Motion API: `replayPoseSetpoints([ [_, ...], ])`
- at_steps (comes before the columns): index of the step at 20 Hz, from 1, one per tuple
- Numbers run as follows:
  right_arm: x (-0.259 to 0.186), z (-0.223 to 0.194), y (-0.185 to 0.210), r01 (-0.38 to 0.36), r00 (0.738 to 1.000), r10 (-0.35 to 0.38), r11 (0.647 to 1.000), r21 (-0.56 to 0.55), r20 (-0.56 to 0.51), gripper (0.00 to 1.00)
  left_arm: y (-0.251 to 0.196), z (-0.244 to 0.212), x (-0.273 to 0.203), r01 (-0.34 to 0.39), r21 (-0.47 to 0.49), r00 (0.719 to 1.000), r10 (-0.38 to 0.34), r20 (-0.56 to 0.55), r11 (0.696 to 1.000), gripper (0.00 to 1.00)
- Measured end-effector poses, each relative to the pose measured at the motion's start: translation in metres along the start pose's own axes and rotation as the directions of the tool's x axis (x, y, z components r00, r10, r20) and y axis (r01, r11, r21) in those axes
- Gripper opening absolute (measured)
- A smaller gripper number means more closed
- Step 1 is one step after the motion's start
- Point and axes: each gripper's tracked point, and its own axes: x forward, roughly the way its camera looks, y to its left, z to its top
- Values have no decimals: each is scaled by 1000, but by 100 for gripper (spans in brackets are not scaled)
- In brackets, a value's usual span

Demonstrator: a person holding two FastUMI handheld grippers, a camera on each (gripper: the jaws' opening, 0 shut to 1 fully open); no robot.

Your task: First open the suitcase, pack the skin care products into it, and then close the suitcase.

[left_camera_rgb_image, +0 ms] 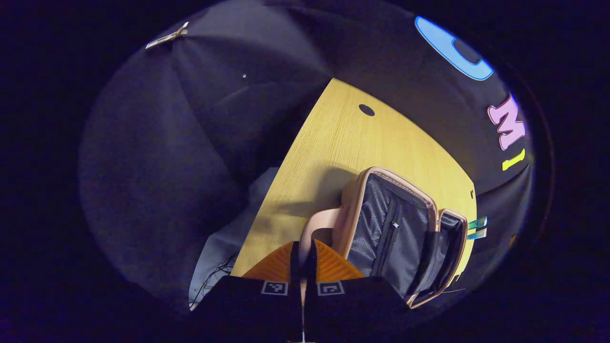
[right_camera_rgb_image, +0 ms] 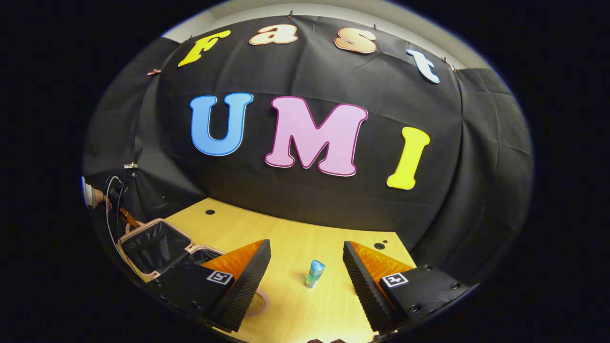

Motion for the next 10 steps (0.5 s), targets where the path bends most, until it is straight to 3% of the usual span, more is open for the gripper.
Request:
replayPoseSetpoints([
  [1, 0, -3, 2, 4, 1000, -4, 1000, -6, -9, 97, 7, 2, 7, -19, 5, 1000, 18, 9, 1000, 8],
  [4, 0, -3, 9, 12, 1000, -12, 1000, -22, -23, 96, 41, -1, 20, -114, -1, 993, 114, 10, 993, 26],
  [6, -1, -4, 12, 21, 1000, -21, 999, -30, -19, 96, 36, 8, 4, -83, -24, 989, 86, 121, 996, 82],
  [8, -1, -14, 15, 22, 999, -23, 999, -27, -42, 96, 20, 38, -29, -100, 29, 944, 86, 319, 995, 90],
  [10, 0, -11, 21, 12, 999, -12, 1000, -27, -33, 97, -13, 54, -65, -91, 79, 891, 46, 452, 993, 91],
])
